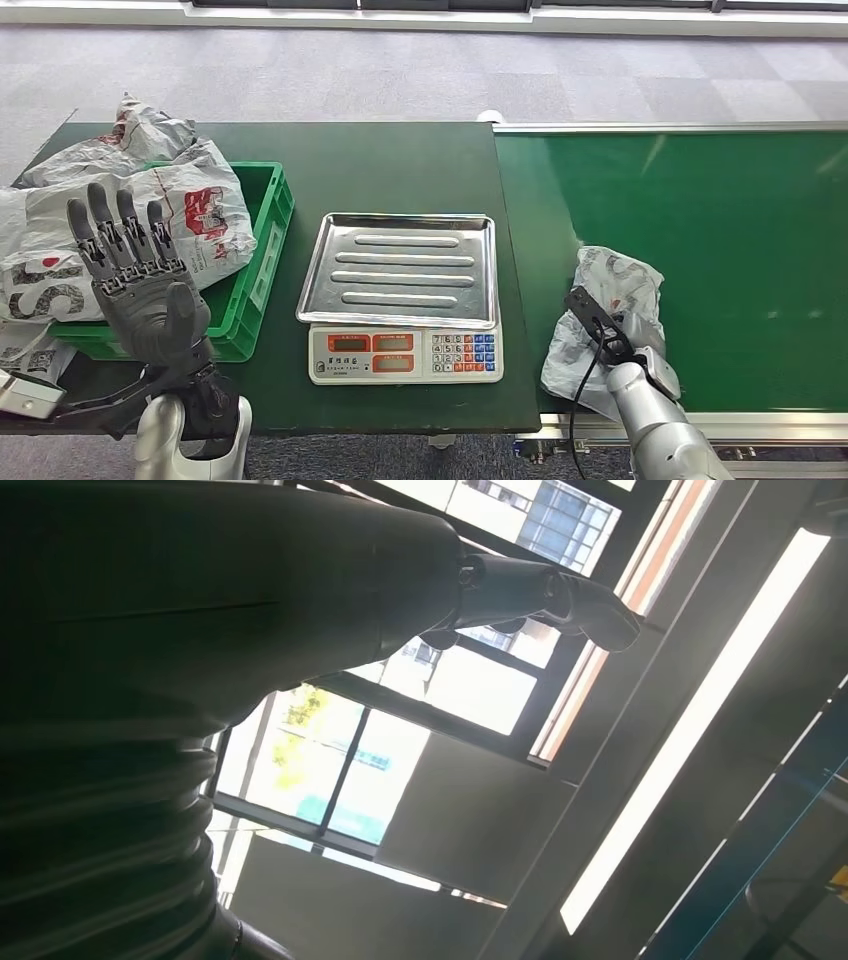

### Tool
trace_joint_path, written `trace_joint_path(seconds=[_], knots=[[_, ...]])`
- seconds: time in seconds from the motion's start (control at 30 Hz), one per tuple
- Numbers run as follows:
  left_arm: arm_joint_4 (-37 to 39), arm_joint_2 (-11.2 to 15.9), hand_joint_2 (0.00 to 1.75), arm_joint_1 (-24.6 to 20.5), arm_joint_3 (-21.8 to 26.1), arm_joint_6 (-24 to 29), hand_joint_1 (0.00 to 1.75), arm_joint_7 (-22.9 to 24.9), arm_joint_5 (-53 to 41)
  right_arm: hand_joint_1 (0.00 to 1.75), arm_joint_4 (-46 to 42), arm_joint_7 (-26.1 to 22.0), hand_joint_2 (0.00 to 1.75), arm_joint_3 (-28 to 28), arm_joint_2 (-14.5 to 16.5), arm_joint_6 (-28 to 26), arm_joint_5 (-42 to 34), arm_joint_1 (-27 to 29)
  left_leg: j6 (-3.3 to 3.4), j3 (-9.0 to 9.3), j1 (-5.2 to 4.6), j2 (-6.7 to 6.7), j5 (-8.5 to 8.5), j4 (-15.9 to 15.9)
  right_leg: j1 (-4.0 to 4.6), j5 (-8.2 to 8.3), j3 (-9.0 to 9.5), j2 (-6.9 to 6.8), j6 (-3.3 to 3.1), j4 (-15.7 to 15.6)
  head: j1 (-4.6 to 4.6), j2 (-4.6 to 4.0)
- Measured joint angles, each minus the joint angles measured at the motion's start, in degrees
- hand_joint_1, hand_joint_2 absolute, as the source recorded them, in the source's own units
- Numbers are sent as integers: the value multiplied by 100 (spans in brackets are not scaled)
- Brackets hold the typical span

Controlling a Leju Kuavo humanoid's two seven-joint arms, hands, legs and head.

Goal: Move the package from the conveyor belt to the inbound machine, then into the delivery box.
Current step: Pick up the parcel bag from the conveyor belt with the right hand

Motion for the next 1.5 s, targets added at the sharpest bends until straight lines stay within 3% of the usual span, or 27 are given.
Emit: trace_joint_path(seconds=[0.47,0.57,0.73,1.0,1.27,1.3,1.4,1.43,1.5], knots=[[-36,-2,175,8,0,21,0,-1,-20,175,15,-133,175,23,1,-63,35,-5,1,-3,1,0,-1,0,-1,-2,0,-3,-1,-1,1,0],[-63,-3,175,13,1,21,0,10,-31,175,14,-423,175,23,5,-279,48,3,1,-7,1,-1,0,0,-3,-1,0,-3,0,-1,1,0],[-150,-4,175,58,22,25,0,7,-63,175,-150,-1396,175,52,84,-643,-144,88,9,-30,0,-2,6,0,-11,5,-22,-2,5,2,3,0],[-246,-4,175,131,99,28,0,-3,-128,175,-1109,-1802,175,406,323,-1054,-525,378,14,-71,0,-35,18,-1,-11,7,-56,-25,7,6,2,0],[-349,-4,175,209,146,101,0,-9,-133,175,-3361,-1445,175,1046,650,-1305,-972,1169,14,-103,0,-36,17,-1,-13,3,-88,-25,7,6,1,0],[-354,-4,175,213,146,103,0,-9,-133,140,-3569,-1400,175,1087,679,-1314,-976,1237,14,-104,0,-36,17,-1,-13,3,-89,-25,7,6,1,0],[-371,-4,175,222,146,106,0,-7,-133,9,-4002,-1245,175,1137,742,-1354,-882,1377,14,-104,0,-35,17,-1,-13,3,-89,-25,7,5,1,0],[-378,-4,175,223,146,106,0,-3,-133,0,-4091,-1099,175,1140,754,-1402,-719,1406,14,-104,0,-35,17,0,-13,3,-89,-25,7,5,1,0],[-390,-5,175,224,146,106,0,21,-133,0,-4178,-507,175,1141,763,-1553,-40,1431,14,-104,0,-34,17,0,-13,3,-89,-25,8,5,1,0]])
